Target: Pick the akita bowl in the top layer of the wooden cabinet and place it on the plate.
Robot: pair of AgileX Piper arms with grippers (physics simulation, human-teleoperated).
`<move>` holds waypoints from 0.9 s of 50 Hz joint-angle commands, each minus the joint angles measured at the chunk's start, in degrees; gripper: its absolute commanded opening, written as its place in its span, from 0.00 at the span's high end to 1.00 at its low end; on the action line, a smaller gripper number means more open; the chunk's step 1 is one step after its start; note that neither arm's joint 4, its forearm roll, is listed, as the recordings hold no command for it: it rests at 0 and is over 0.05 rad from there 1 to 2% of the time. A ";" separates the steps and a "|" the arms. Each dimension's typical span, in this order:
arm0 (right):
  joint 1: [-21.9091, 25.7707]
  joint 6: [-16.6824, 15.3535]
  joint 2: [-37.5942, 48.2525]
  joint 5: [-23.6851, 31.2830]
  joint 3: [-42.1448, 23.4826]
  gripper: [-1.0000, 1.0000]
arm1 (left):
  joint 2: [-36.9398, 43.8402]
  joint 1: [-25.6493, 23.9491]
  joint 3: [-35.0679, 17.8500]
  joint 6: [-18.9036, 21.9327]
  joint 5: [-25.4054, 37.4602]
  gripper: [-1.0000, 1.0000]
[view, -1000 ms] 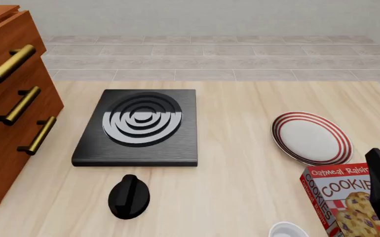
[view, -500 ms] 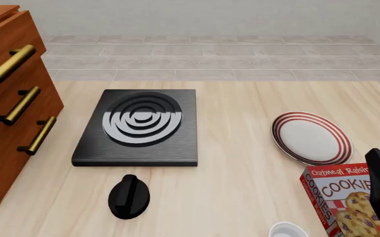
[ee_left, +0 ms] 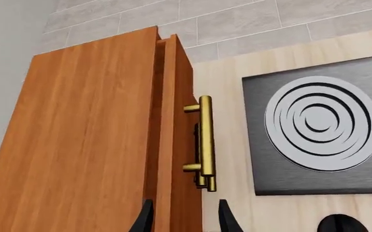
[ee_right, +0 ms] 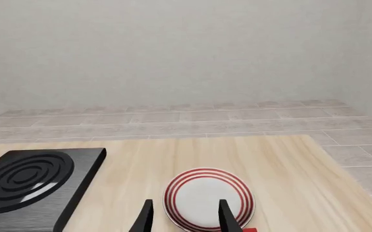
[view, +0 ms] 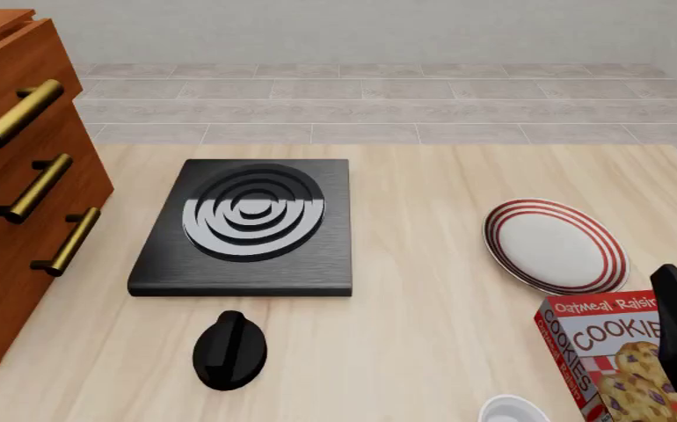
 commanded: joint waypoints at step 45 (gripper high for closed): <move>-0.17 0.32 -0.01 0.07 0.00 0.00 | 2.59 4.19 10.13 1.48 -8.10 0.00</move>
